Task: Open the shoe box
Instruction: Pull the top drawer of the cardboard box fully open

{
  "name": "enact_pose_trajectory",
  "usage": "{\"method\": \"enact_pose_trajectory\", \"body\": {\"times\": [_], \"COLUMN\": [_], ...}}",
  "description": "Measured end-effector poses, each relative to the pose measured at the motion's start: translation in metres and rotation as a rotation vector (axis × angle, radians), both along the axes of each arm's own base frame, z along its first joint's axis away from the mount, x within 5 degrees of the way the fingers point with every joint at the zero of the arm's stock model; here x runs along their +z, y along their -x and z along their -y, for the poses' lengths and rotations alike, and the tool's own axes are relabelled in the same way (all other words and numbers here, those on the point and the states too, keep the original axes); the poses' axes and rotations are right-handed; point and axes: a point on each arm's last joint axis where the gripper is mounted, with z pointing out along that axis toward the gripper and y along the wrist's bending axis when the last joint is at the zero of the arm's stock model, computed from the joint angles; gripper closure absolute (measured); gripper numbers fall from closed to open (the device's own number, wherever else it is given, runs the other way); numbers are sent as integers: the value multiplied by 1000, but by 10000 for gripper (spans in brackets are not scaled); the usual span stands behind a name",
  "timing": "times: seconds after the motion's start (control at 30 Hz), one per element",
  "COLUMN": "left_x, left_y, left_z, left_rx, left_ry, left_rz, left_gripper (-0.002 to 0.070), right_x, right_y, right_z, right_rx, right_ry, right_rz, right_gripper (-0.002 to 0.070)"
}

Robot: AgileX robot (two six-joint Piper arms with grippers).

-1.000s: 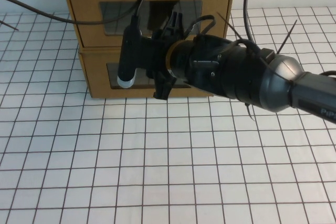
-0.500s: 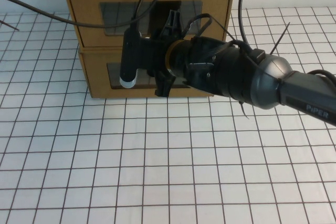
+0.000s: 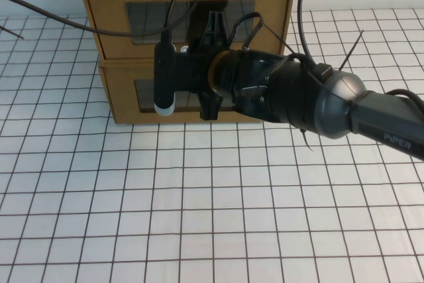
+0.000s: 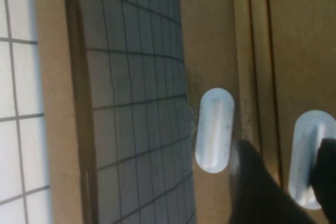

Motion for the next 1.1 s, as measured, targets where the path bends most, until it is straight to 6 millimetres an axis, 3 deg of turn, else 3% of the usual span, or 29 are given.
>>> {"method": "enact_pose_trajectory", "body": {"times": [0.53, 0.9, 1.1], "left_x": [-3, -4, -4], "left_y": [-3, -4, -4], "left_z": [1, 1, 1], "left_rx": [-7, -7, -8], "left_ry": [-2, -2, -3], "left_rz": [0, 0, 0], "left_gripper": [677, 677, 677], "right_x": [4, -7, -7], "right_y": [-3, -7, -9], "right_z": [-1, -5, -5], "right_rx": [-11, 12, -19], "right_ry": [-43, 52, 22], "right_rz": [41, 98, 110], "right_gripper": [535, 580, 652]}}
